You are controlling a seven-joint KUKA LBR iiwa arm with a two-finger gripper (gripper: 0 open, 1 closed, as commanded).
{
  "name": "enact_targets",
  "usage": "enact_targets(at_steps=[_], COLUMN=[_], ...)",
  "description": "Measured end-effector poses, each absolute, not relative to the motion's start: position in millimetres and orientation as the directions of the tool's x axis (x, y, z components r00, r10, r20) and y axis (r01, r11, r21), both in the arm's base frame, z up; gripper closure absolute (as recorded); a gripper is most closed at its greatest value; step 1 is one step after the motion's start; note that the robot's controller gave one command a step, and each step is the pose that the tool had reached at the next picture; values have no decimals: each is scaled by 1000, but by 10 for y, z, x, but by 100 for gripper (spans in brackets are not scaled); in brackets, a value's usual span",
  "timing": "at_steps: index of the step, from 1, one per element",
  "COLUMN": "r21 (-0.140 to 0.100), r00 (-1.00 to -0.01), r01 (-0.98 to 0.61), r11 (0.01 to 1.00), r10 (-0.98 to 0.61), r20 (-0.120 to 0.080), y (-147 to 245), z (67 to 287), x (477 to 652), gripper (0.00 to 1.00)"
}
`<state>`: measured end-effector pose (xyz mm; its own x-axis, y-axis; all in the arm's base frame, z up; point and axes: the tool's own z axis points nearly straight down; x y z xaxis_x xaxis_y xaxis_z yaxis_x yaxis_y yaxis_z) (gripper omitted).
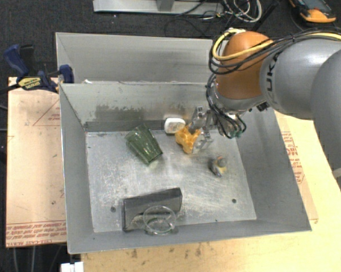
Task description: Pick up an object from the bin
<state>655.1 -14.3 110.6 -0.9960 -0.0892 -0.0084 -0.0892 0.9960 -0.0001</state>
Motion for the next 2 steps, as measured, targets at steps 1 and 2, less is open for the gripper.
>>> enact_targets(at_steps=[1,2], r21=[1,0], r00=[-994,-994], r01=[-112,-112], r11=[994,994], r10=[-112,-112], r20=[4,-4], y=[-132,-98], z=[1564,2737], x=[6501,6465], gripper=[100,100])
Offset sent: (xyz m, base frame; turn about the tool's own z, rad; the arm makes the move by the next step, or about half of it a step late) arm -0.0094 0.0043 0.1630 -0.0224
